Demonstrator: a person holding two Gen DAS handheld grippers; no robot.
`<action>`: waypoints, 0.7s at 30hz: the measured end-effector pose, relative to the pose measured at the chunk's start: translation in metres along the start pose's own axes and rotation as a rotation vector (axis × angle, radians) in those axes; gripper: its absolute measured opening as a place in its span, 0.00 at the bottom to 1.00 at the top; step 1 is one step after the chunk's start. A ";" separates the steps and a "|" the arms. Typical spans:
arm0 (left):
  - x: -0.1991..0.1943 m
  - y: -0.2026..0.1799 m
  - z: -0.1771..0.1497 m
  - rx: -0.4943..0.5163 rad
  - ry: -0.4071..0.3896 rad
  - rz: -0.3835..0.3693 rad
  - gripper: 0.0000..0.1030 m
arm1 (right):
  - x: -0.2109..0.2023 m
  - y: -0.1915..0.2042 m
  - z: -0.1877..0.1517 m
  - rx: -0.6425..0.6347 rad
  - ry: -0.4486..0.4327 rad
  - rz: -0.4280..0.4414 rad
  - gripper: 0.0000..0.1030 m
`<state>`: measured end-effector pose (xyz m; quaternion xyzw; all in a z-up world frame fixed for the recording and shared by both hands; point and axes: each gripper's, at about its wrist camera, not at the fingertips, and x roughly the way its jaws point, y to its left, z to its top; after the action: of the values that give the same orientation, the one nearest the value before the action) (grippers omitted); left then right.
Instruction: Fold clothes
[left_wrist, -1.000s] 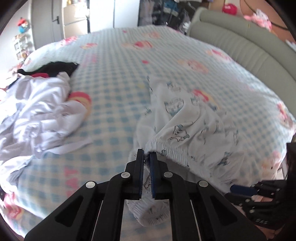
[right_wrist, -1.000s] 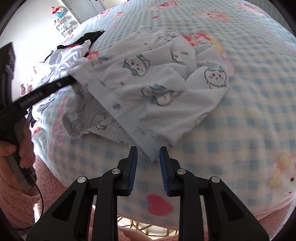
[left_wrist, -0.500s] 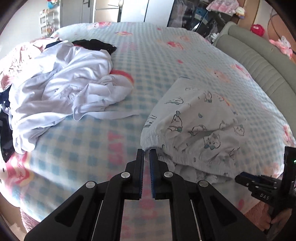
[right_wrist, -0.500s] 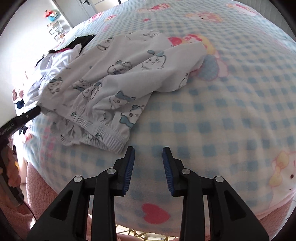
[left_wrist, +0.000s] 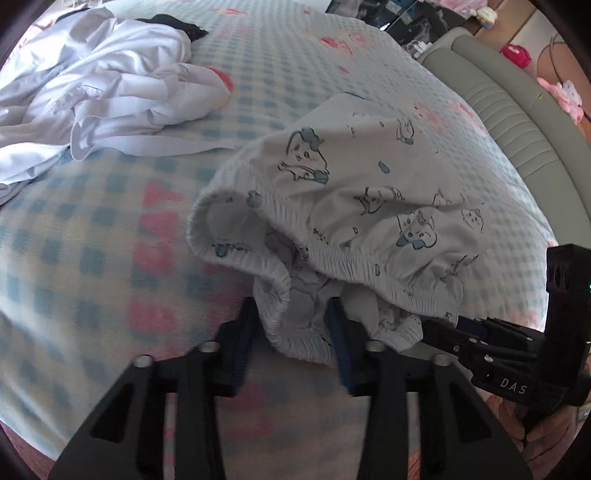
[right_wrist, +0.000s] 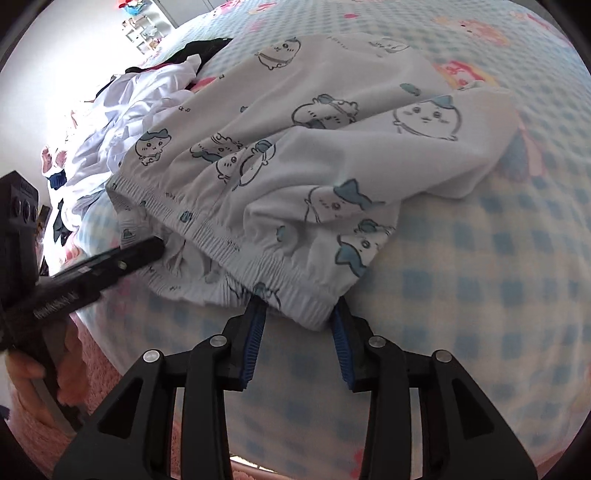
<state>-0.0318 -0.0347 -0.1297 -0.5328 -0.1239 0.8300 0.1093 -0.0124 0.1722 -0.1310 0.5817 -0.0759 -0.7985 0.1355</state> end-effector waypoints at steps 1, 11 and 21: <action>0.001 -0.003 0.001 0.007 -0.003 0.013 0.13 | 0.000 0.000 0.002 -0.006 -0.004 -0.016 0.28; -0.074 -0.020 0.012 0.112 -0.226 0.146 0.06 | -0.056 -0.023 0.010 0.074 -0.110 -0.063 0.32; -0.081 -0.020 0.001 0.146 -0.232 0.106 0.06 | -0.072 0.043 0.012 -0.309 -0.101 -0.003 0.33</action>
<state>0.0012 -0.0407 -0.0536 -0.4298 -0.0464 0.8973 0.0888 0.0025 0.1529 -0.0495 0.5132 0.0420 -0.8289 0.2183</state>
